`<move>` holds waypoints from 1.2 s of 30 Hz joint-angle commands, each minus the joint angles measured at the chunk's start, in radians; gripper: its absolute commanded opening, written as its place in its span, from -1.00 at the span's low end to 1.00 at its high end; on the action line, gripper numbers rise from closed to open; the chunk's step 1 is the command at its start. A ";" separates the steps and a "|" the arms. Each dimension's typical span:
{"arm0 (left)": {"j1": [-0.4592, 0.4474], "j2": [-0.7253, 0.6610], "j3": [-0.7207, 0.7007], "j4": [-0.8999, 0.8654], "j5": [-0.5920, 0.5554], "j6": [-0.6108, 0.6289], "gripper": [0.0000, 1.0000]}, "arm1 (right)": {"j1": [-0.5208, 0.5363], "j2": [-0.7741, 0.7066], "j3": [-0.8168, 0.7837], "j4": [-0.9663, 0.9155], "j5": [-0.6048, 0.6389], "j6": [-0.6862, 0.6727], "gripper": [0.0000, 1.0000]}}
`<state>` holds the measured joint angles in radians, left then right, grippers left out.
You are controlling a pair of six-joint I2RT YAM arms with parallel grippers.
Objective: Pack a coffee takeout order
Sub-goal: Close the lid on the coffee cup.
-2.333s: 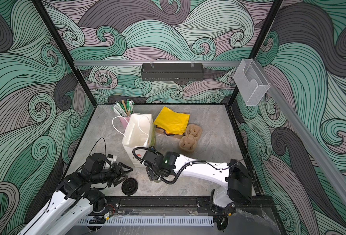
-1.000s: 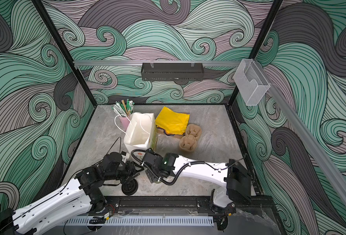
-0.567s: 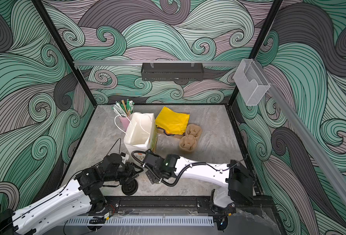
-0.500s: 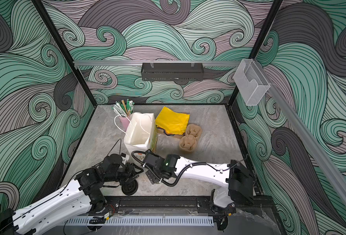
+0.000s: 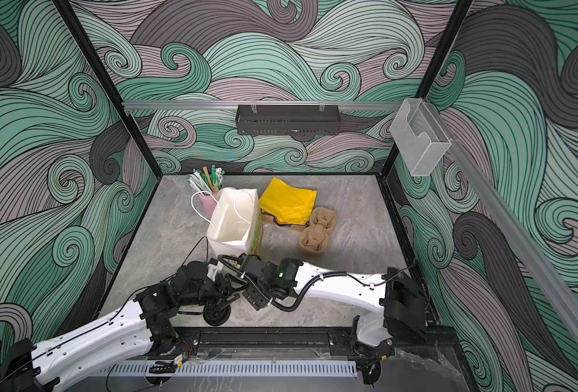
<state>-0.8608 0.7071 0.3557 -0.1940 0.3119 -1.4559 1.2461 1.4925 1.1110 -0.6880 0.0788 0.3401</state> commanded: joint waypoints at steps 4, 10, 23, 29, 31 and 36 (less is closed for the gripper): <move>-0.016 -0.004 -0.030 0.090 0.010 -0.025 0.21 | 0.013 0.062 -0.060 -0.093 -0.116 -0.025 0.55; -0.024 0.044 -0.034 0.107 0.041 -0.018 0.23 | 0.012 0.066 -0.059 -0.091 -0.113 -0.020 0.56; -0.028 0.099 -0.010 -0.020 0.064 0.013 0.02 | 0.010 0.036 -0.033 -0.089 -0.090 -0.017 0.65; -0.028 0.087 -0.015 -0.066 0.047 0.015 -0.02 | 0.004 0.003 0.011 -0.089 -0.078 -0.010 0.78; -0.029 0.093 -0.015 -0.064 0.045 0.013 -0.02 | 0.001 -0.004 0.024 -0.089 -0.079 -0.004 0.81; -0.030 0.110 -0.010 -0.056 0.048 0.016 -0.02 | -0.004 -0.025 0.048 -0.089 -0.065 0.014 0.87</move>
<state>-0.8860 0.7921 0.3431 -0.1360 0.3752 -1.4544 1.2457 1.4864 1.1339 -0.7113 0.0235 0.3328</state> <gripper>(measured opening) 0.493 0.934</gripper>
